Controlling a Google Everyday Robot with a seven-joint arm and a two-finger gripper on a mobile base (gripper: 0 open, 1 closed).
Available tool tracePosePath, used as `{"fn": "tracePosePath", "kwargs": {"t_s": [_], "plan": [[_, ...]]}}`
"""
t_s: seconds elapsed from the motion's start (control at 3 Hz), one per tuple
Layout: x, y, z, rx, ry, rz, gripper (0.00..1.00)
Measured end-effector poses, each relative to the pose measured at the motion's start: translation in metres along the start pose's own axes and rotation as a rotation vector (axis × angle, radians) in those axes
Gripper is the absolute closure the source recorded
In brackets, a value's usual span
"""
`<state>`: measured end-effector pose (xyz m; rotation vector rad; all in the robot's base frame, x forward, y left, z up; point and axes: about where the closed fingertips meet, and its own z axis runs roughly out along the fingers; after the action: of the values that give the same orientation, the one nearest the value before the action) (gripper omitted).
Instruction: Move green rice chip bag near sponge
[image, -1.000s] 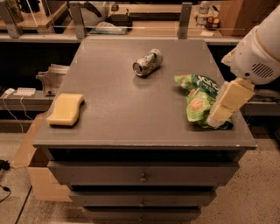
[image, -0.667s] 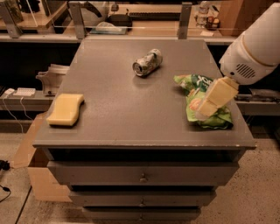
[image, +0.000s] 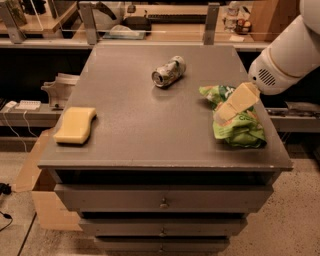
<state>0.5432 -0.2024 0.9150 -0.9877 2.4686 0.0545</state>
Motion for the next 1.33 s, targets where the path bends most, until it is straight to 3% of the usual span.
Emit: {"fn": "tracePosePath", "kwargs": {"t_s": [0.67,1.0,1.33], "plan": [[0.006,-0.007,0.034,-0.051,0.022,0.161,0.0],[0.009,-0.005,0.053,-0.089,0.042,0.194,0.0],[0.013,0.001,0.071,-0.129,0.072,0.2,0.2]]}}
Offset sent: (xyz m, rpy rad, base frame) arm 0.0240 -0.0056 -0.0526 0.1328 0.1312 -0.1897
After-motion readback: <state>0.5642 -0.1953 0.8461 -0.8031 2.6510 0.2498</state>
